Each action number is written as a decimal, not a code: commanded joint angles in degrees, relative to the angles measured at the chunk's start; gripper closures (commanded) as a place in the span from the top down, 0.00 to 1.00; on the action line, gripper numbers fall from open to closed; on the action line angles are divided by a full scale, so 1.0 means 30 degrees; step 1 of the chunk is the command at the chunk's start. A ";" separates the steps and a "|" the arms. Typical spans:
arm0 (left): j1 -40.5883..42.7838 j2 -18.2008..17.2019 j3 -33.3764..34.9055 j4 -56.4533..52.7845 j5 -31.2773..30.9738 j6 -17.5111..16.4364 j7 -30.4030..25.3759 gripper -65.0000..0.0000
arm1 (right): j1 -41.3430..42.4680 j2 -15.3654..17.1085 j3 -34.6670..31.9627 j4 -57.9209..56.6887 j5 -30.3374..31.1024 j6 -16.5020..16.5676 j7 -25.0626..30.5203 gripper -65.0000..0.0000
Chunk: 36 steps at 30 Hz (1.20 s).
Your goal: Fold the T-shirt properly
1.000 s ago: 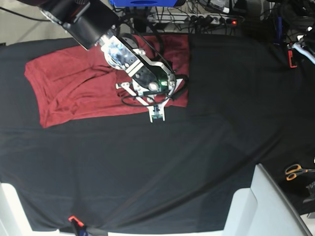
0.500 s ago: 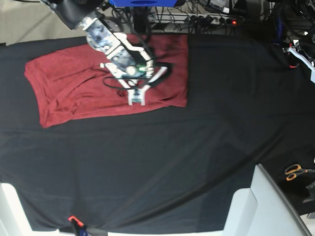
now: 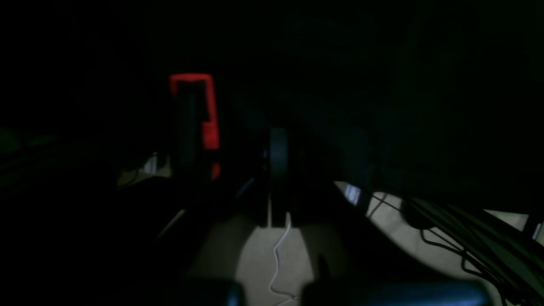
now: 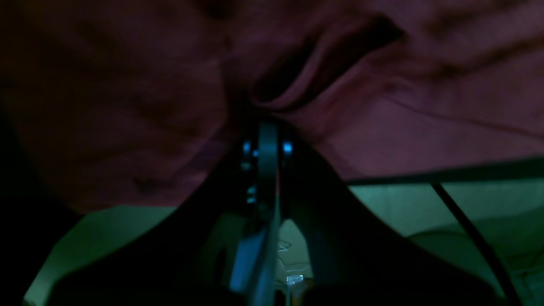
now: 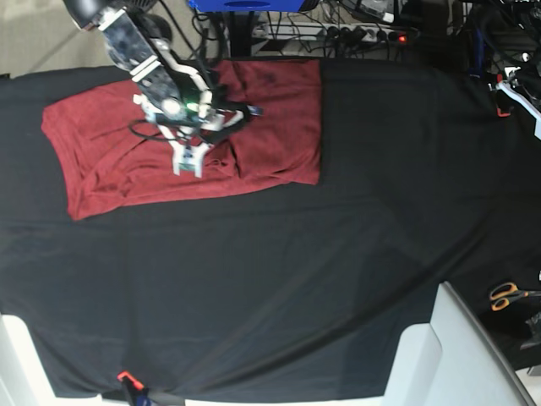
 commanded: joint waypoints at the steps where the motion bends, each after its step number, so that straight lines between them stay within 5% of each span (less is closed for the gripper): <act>1: 0.0043 -0.0336 -0.0104 0.0260 -0.0249 -0.0106 -0.0258 0.00 | 0.0061 -0.0182 -0.0090 0.1100 0.0141 -0.0003 0.0072 0.00; 6: 0.0043 -0.0336 -0.0075 0.0260 -0.0249 -0.0106 -0.0258 0.00 | 0.0940 -0.1091 -0.1584 0.1921 0.0141 -0.0061 -0.0221 0.00; 16: 0.0190 -0.0336 -0.0192 0.0260 -0.0249 -0.0106 -0.0258 0.00 | 0.3050 -0.3230 -0.2932 -0.4233 0.0141 -0.0090 0.1303 0.00; 21: 0.0219 -0.0366 -0.0192 0.0260 -0.0249 -0.0106 -0.0258 0.00 | 0.2933 -0.3084 -0.2844 -0.4878 0.0141 -0.0090 0.1479 0.00; 36: 0.0043 -0.0366 -0.0075 0.0231 -0.0249 -0.0106 -0.0258 0.00 | 0.0999 -0.0358 -0.0998 -0.1449 0.0141 -0.0090 0.0805 0.00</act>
